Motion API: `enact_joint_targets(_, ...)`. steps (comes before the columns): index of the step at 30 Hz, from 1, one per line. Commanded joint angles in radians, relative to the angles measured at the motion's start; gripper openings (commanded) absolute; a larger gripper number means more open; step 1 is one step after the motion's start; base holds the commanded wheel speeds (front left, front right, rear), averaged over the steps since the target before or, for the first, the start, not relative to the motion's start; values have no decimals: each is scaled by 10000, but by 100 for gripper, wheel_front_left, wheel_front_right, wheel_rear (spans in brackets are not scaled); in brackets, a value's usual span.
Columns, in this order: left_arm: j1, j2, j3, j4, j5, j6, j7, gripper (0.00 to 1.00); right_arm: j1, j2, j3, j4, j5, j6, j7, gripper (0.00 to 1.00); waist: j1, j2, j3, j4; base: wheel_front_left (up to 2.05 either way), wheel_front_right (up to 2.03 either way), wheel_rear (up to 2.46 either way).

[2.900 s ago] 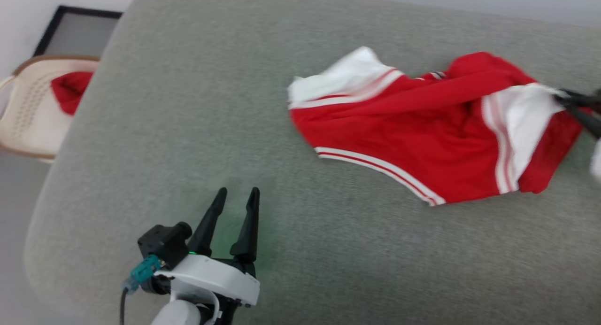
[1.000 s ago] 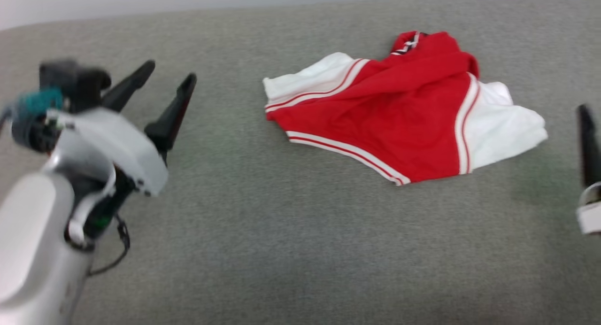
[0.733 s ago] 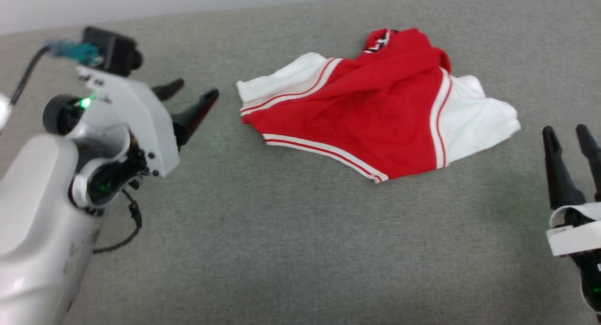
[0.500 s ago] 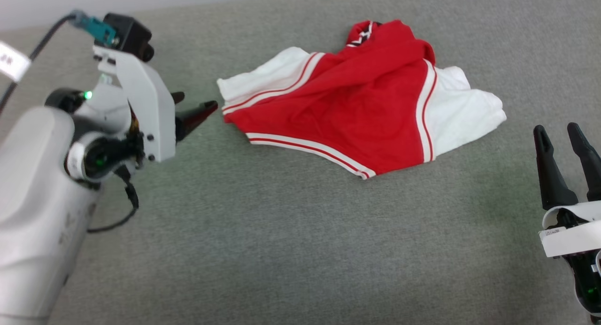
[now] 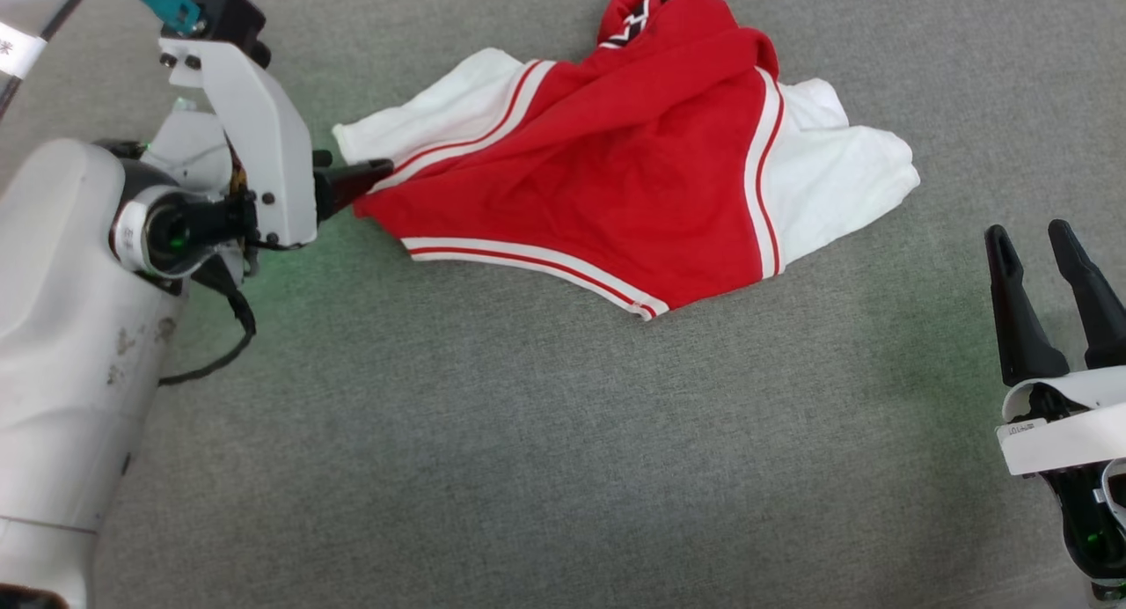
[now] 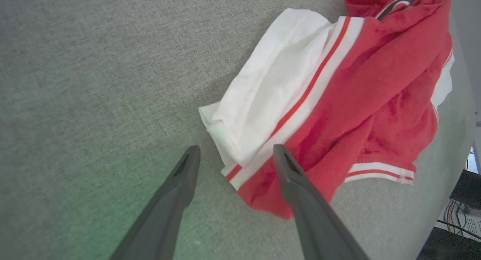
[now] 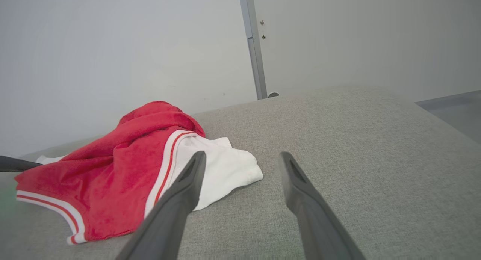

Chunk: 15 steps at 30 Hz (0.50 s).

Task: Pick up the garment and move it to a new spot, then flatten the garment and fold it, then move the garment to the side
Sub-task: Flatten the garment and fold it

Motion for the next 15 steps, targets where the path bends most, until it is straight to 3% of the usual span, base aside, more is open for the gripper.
enact_joint_targets(1,-125,3,-4,66,-38,-31,-97,100,-118,25,27,20,-4,-15,-61,100,0,-1,118,-86,0,0,0)
enact_joint_targets(12,-662,-89,-358,588,-347,-43,-500,100,-435,-72,217,91,28,-15,-169,100,0,-1,564,-92,0,0,0)
enact_joint_targets(13,-715,-90,-366,625,-384,-43,-591,86,-447,-84,237,100,28,-15,-178,100,0,-1,593,-85,0,0,0)
enact_joint_targets(14,-750,-104,-390,677,-441,-42,-624,44,-459,-105,283,110,6,-15,-173,100,0,-1,616,-76,0,0,0)
enact_joint_targets(15,-776,-119,-449,709,-463,-43,-649,24,-481,-110,343,119,-4,-15,-142,100,0,-1,632,-66,0,0,0)
